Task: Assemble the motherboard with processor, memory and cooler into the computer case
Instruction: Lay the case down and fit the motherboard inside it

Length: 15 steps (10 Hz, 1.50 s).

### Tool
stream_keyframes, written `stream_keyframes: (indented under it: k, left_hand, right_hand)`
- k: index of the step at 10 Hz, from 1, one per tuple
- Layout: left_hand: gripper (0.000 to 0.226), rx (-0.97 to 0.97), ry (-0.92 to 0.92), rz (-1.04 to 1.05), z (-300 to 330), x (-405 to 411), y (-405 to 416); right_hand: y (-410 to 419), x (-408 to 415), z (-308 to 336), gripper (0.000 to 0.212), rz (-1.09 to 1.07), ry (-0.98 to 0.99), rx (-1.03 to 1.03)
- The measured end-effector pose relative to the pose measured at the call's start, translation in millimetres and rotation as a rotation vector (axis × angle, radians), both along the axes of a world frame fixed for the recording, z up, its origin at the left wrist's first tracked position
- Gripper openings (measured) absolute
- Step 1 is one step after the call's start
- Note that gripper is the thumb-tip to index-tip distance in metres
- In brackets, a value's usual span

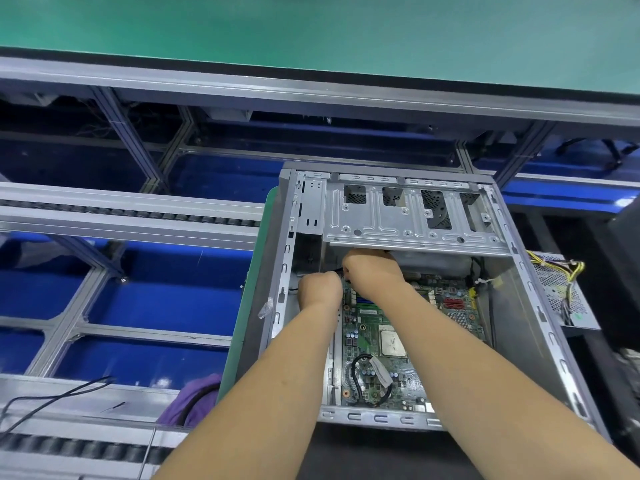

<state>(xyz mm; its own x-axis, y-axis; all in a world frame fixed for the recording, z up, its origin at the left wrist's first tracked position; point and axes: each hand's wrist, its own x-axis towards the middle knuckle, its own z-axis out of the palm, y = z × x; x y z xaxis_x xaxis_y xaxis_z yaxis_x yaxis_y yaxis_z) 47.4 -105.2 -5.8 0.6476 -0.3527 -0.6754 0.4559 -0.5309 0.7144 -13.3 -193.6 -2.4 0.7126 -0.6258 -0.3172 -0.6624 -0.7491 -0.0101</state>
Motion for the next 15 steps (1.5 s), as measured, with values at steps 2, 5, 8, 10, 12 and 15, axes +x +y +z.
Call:
stream_keyframes:
  k: [2, 5, 8, 10, 12, 15]
  left_hand:
    - [0.022, -0.008, 0.03, -0.021, 6.7, -1.2, 1.9]
    - [0.015, -0.017, 0.001, -0.057, 0.8, -1.8, 0.2]
    - [0.013, -0.061, 0.008, -0.049, 0.4, -1.8, -0.3]
    - [0.046, -0.094, -0.014, -0.057, 0.7, -2.7, 0.7]
    - [0.028, -0.001, -0.208, -0.341, 7.4, -5.1, 1.2]
    - [0.021, 0.045, -0.473, -0.721, 34.1, -33.8, -8.8]
  right_hand:
    - [9.9, 6.1, 5.4, 0.035, 0.052, 0.027, -0.046]
    - [14.2, 0.3, 1.9, 0.026, 0.043, -0.001, -0.067]
    - [11.5, 3.9, -0.1, 0.025, -0.039, -0.021, -0.006]
    - [8.1, 2.2, 2.4, 0.021, -0.15, -0.024, 0.04]
    - [7.9, -17.0, 0.7, 0.022, -0.115, -0.224, 0.126]
    - [-25.9, -102.1, -1.8, 0.014, -1.094, -1.006, 0.564]
